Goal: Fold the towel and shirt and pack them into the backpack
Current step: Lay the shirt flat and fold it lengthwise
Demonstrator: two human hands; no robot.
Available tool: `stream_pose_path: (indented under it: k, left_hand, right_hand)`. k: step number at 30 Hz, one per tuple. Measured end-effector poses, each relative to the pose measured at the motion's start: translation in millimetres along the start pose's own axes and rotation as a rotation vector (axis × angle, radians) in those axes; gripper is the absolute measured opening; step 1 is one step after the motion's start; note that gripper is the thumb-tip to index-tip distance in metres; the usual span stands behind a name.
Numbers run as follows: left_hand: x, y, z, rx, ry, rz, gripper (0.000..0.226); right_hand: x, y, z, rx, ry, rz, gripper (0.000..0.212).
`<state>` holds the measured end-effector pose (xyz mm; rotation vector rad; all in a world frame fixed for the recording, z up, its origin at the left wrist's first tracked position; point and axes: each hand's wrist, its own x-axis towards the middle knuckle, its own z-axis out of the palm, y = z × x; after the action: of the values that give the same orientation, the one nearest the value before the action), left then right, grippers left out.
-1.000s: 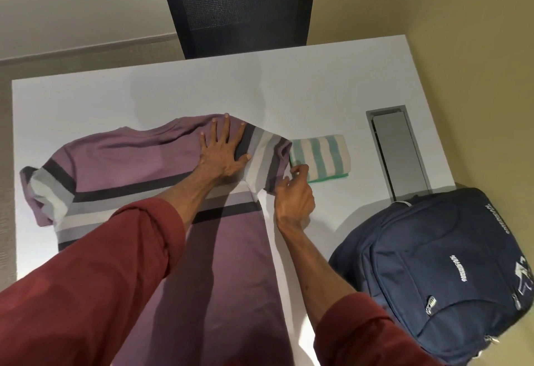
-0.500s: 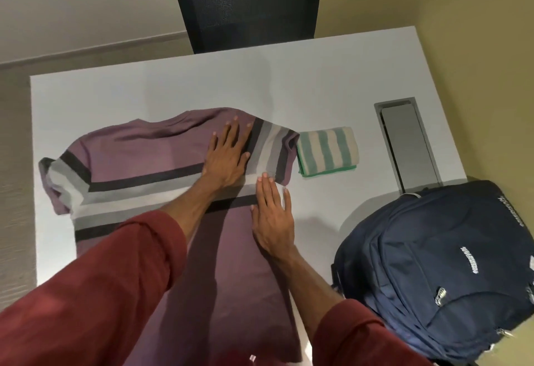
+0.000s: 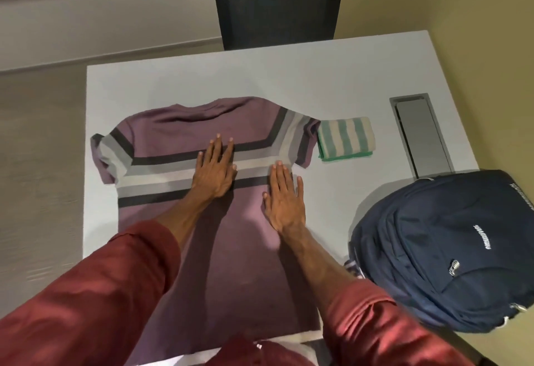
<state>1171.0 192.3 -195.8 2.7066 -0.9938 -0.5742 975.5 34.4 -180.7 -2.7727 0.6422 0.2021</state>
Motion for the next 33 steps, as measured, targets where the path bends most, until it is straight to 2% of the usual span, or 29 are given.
stream_pose_path:
  k: [8,14,18,25,31,33]
  left_hand:
    - [-116.5,-71.3,-9.6,-0.04,-0.017,-0.093,0.076]
    - [-195.4,-145.8,-23.2,-0.015,0.05,-0.014,0.081]
    - [-232.4,-167.0,-37.5,-0.027,-0.002,-0.02,0.08]
    - [-262.1,-183.0,-52.7,-0.066,-0.145,-0.065,0.086]
    - [-267.1,-205.6,-62.2,-0.047,-0.241,-0.159,0.086]
    - [-260.6,-216.9,-70.1,-0.029,-0.221,-0.177,0.085]
  right_hand:
    - [-56.7,-92.4,17.5,-0.007,-0.102,-0.028,0.082]
    - [-102.0,-172.2,36.8,-0.069,-0.201,-0.026,0.082]
    - [-133.6,-210.1,39.3,-0.033,-0.248,0.007,0.086]
    - [-168.3,-262.8,39.3,0.096,-0.283,0.065,0.089]
    - [-166.7,-290.3,60.9,0.159,-0.349,-0.019,0.093]
    - [-159.7,-299.1,67.1,0.141,-0.308,-0.041,0.093]
